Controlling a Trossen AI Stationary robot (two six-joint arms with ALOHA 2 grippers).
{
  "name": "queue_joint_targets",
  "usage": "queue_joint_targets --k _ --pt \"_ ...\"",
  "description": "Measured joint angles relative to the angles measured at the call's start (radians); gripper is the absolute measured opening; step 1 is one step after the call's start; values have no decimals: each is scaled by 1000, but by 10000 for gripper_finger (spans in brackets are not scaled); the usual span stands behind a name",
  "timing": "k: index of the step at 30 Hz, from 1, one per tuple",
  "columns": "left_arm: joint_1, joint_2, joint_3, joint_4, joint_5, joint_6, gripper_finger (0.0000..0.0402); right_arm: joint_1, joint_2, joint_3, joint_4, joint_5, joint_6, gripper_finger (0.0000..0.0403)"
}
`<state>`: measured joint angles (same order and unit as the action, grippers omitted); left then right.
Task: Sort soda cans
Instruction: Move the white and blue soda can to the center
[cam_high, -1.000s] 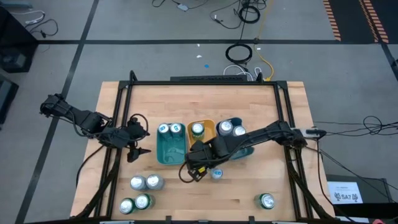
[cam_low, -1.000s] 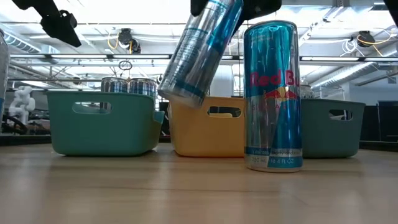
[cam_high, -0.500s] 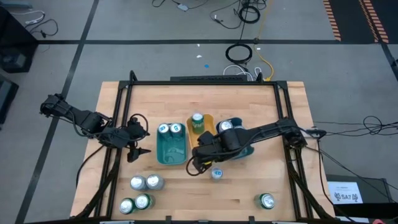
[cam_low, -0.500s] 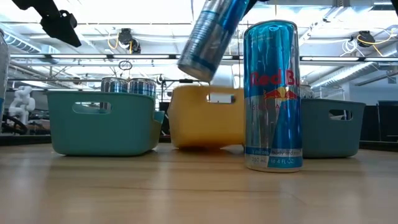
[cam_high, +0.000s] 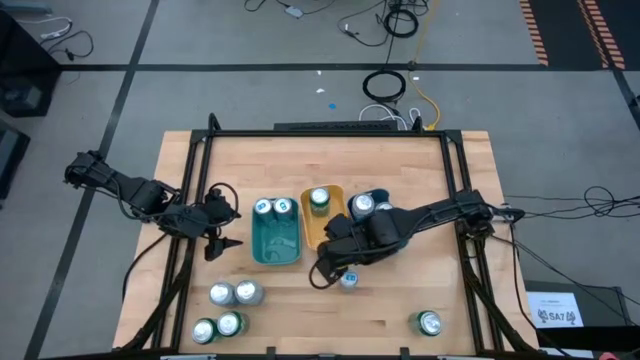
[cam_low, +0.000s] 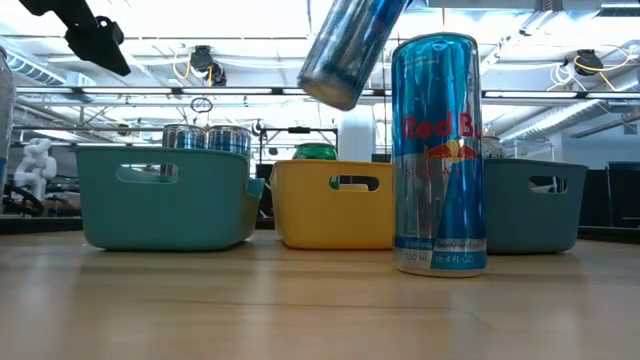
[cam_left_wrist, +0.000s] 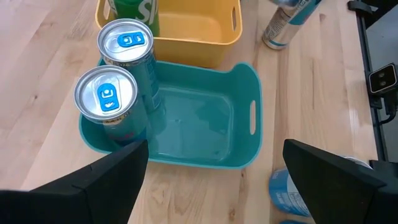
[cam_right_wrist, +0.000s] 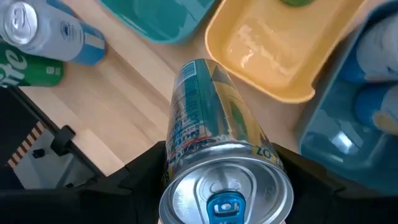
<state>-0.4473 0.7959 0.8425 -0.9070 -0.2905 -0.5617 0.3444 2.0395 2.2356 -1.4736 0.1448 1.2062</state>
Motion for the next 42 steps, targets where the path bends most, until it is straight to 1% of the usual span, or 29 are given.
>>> queue_joint_targets --k 6,14,19,22,25,28,29,31,35,39,42 --pt "0 0 0 0 0 0 381 54 -48 0 -107 58 152 233" --pt "0 0 0 0 0 0 381 147 -109 0 -95 169 305 233" --pt "0 0 0 0 -1 0 381 222 -131 0 -98 199 372 233" --pt "0 0 0 0 -1 0 381 274 -134 0 -98 161 404 233" --pt "0 0 0 0 -1 1 381 325 -134 0 -98 48 450 233" --pt "0 0 0 0 -1 1 381 367 -129 0 -97 -32 538 233" --pt "0 0 0 0 -1 1 381 376 -128 -3 -96 -49 566 233" --pt "0 0 0 0 -1 1 381 386 -128 -22 -96 -45 620 233" --pt "0 0 0 0 -1 1 381 366 -128 -107 -95 -64 708 233" --pt "0 0 0 0 -1 1 381 328 -127 -240 -96 -189 766 233" --pt "0 0 0 0 -1 -1 381 299 -127 -329 -82 -234 787 233"
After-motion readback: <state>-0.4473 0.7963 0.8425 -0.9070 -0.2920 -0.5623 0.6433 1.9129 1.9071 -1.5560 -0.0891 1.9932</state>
